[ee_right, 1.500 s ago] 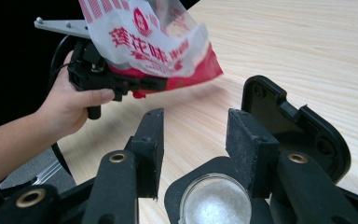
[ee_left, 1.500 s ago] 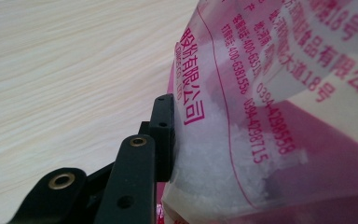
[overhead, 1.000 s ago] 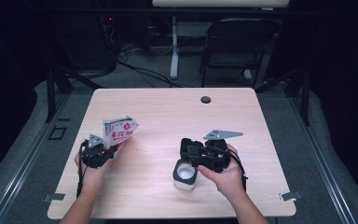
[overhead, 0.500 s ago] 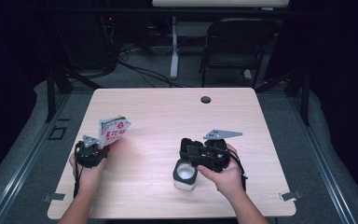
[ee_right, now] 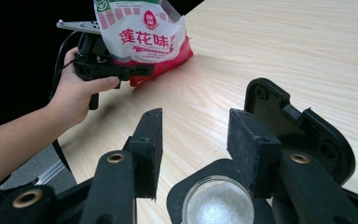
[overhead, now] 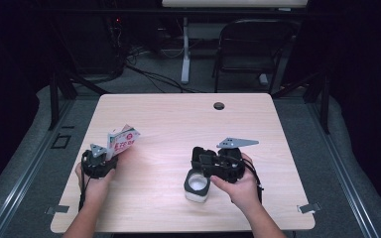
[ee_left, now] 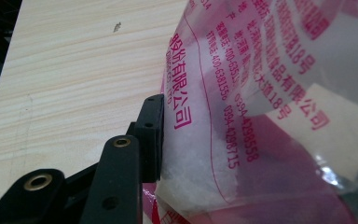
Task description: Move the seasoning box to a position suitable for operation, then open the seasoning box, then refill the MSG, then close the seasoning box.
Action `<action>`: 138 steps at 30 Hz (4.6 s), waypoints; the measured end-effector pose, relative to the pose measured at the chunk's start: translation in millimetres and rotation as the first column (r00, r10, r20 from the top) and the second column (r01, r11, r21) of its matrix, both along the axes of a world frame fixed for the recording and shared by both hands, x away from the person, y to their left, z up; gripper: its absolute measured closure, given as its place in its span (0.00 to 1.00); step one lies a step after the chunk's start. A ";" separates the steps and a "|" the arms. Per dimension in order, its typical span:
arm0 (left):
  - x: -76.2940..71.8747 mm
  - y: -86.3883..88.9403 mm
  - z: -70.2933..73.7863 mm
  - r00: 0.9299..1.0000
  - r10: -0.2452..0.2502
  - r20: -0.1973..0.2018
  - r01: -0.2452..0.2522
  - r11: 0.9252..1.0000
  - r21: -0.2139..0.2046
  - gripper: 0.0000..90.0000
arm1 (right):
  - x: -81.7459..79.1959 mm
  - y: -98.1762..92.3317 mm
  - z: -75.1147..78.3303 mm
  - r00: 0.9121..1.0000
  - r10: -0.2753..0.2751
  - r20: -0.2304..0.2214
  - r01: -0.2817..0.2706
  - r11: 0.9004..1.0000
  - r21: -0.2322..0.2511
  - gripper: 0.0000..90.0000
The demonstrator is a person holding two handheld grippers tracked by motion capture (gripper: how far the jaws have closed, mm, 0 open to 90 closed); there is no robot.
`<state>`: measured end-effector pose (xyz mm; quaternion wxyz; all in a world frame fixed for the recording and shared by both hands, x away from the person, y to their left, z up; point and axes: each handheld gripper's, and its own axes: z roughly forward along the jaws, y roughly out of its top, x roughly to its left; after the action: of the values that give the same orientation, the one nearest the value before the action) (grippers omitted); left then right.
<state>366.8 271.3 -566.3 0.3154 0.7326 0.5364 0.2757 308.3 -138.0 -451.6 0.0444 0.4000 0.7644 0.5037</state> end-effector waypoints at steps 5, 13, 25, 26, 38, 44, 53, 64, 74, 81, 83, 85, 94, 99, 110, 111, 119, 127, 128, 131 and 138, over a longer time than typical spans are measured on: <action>0.3 -0.3 -0.4 1.000 0.003 -0.007 -0.003 1.000 0.001 0.69 | 0.0 0.6 -0.2 1.000 0.001 -0.003 -0.001 1.000 0.006 0.62; -0.3 -2.8 -0.6 1.000 -0.020 -0.011 0.020 1.000 -0.007 0.61 | 0.2 0.2 -0.5 1.000 0.000 -0.006 0.000 1.000 0.003 0.62; -12.7 -24.2 10.1 0.992 -0.122 0.038 0.117 0.985 0.128 0.46 | 0.9 -2.2 -0.3 1.000 -0.004 -0.020 0.004 1.000 -0.012 0.62; -14.0 -27.3 11.5 0.989 -0.140 0.040 0.133 0.980 0.146 0.46 | 0.9 -2.3 -0.2 1.000 -0.004 -0.020 0.004 1.000 -0.012 0.62; -21.0 -58.8 13.9 0.962 -0.272 0.016 0.266 0.949 0.169 0.44 | 0.9 -2.9 0.0 1.000 0.001 -0.028 -0.001 1.000 -0.012 0.62; -25.1 -66.5 19.2 0.954 -0.297 0.031 0.290 0.946 0.144 0.44 | 0.9 -3.2 0.0 1.000 -0.001 -0.029 0.001 1.000 -0.012 0.62; -30.7 -78.7 26.5 0.940 -0.340 0.029 0.335 0.935 0.112 0.44 | 1.1 -4.4 0.3 1.000 -0.005 -0.029 0.005 1.000 -0.011 0.62; -34.2 -85.2 30.5 0.929 -0.368 0.027 0.366 0.928 0.067 0.44 | 1.4 -4.7 0.5 1.000 -0.004 -0.031 0.004 1.000 -0.014 0.62; -41.1 -99.2 35.2 0.908 -0.419 0.024 0.418 0.908 0.042 0.44 | 1.9 -3.5 -0.3 0.999 -0.001 -0.036 0.000 1.000 -0.018 0.63; -43.6 -107.5 41.2 0.899 -0.437 0.022 0.437 0.900 0.013 0.45 | 1.4 -4.5 -2.4 0.999 -0.001 -0.045 -0.001 1.000 -0.028 0.63; -44.5 -108.6 41.6 0.897 -0.442 0.025 0.442 0.897 0.012 0.45 | 1.1 -4.7 -1.6 0.999 0.000 -0.040 -0.002 1.000 -0.026 0.63; -46.4 -108.6 43.2 0.895 -0.446 0.021 0.446 0.895 0.011 0.45 | 0.9 -5.0 -0.8 0.999 0.001 -0.038 -0.002 1.000 -0.028 0.63; -50.3 -116.5 48.5 0.881 -0.472 0.033 0.472 0.882 0.008 0.45 | -0.8 -2.9 1.0 0.999 0.011 -0.032 -0.012 0.999 -0.043 0.63; -49.6 -119.3 46.9 0.875 -0.484 0.020 0.484 0.875 0.009 0.45 | -0.4 -8.0 0.9 0.999 -0.008 -0.036 0.005 0.998 -0.056 0.64; -46.6 -115.9 48.4 0.878 -0.478 0.031 0.478 0.878 0.000 0.46 | 0.9 -17.6 5.5 0.999 -0.023 -0.036 0.021 0.999 -0.044 0.65; -46.2 -115.6 49.0 0.880 -0.474 0.035 0.474 0.881 -0.004 0.46 | 0.9 -18.1 5.6 0.999 -0.029 -0.039 0.028 0.999 -0.038 0.66; -44.1 -116.1 55.0 0.886 -0.460 0.053 0.461 0.887 -0.012 0.46 | 2.2 -28.1 8.0 0.997 -0.038 -0.068 0.035 0.998 -0.052 0.66; -42.8 -112.3 57.8 0.890 -0.452 0.061 0.453 0.891 -0.012 0.46 | 4.4 -38.9 10.3 0.994 -0.055 -0.098 0.048 0.996 -0.073 0.66; -43.0 -111.2 58.3 0.891 -0.449 0.063 0.450 0.893 -0.012 0.46 | 4.6 -39.6 10.5 0.993 -0.055 -0.101 0.049 0.996 -0.068 0.67; -42.9 -108.6 59.1 0.895 -0.441 0.066 0.443 0.897 -0.015 0.46 | 6.0 -42.0 10.5 0.993 -0.049 -0.108 0.041 0.996 -0.073 0.67; -41.4 -103.8 59.0 0.898 -0.434 0.067 0.436 0.900 -0.017 0.46 | 8.4 -47.9 11.6 0.992 -0.045 -0.115 0.034 0.995 -0.095 0.67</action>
<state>325.4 167.6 -507.3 0.3967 0.8202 0.3534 0.2123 316.7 -185.9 -440.1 0.0282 0.4413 0.7803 0.4424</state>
